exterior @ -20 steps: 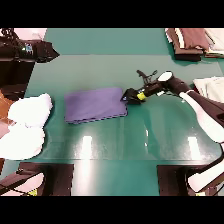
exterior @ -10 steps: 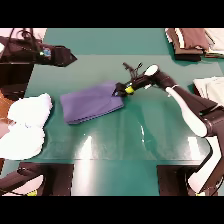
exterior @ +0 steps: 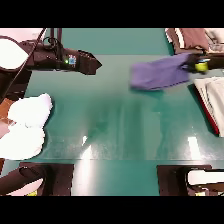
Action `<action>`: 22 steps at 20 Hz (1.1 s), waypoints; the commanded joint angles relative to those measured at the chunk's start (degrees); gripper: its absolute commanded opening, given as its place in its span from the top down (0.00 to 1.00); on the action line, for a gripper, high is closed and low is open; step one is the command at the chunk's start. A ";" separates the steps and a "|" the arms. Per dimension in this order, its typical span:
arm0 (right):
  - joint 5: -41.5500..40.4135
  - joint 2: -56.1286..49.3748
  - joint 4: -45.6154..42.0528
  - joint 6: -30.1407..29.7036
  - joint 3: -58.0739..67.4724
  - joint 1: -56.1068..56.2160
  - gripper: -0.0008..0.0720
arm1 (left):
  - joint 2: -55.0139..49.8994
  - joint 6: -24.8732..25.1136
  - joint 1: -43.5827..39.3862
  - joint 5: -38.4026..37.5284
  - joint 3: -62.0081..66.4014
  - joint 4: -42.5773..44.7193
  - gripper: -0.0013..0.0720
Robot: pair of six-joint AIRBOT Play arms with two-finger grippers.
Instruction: Fold the shirts.
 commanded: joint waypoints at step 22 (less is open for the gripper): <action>13.03 6.80 -3.43 -1.51 14.73 -30.21 0.97 | -3.08 -1.46 -2.01 0.15 -0.02 -0.11 0.95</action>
